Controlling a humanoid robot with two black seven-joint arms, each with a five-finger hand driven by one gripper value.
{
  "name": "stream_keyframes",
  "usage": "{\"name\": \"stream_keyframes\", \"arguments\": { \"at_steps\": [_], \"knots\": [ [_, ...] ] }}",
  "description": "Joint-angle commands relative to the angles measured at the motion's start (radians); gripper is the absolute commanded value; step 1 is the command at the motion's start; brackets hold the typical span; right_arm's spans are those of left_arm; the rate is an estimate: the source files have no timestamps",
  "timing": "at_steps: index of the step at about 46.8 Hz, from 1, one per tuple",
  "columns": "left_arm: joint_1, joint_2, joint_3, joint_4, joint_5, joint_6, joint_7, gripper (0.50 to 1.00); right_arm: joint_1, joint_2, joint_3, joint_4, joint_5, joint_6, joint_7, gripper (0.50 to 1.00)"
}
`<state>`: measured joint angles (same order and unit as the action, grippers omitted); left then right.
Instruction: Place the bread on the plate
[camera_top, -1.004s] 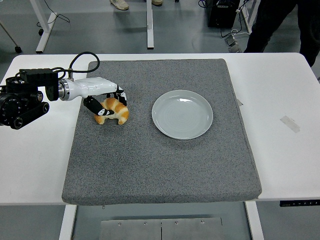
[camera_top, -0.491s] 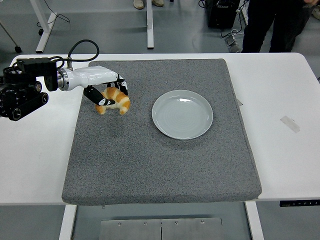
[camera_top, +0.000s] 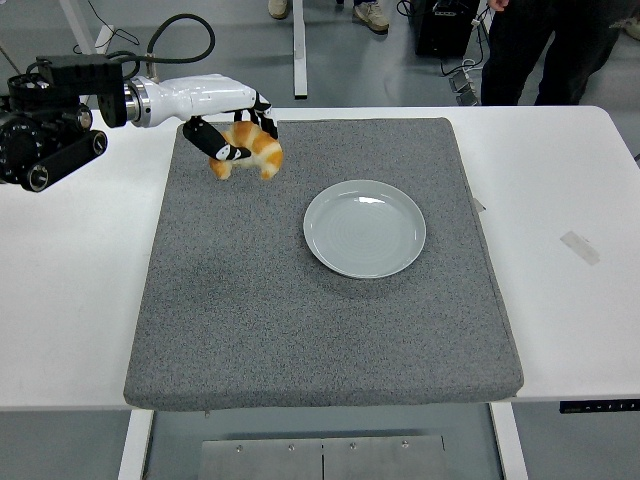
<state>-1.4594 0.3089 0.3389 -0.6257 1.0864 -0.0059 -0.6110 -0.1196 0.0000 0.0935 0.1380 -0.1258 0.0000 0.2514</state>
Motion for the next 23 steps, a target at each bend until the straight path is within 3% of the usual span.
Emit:
{"name": "stream_keyframes", "arguments": {
  "at_steps": [1,5,17,23],
  "knots": [
    [-0.025,-0.011,0.002,0.0,0.0,-0.006,0.0,0.5,0.0,0.0,0.0,0.0,0.0,0.0,0.0,1.0],
    [-0.047,-0.047,0.003,0.0,0.0,-0.008,0.0,0.5,0.0,0.0,0.0,0.0,0.0,0.0,0.0,1.0],
    [-0.088,-0.065,0.005,0.0,0.0,-0.019,0.0,0.5,0.0,0.0,0.0,0.0,0.0,0.0,0.0,1.0],
    [-0.096,-0.12,0.006,0.015,0.0,-0.022,0.0,0.5,0.0,0.0,0.0,0.0,0.0,0.0,0.0,1.0]
  ]
}}
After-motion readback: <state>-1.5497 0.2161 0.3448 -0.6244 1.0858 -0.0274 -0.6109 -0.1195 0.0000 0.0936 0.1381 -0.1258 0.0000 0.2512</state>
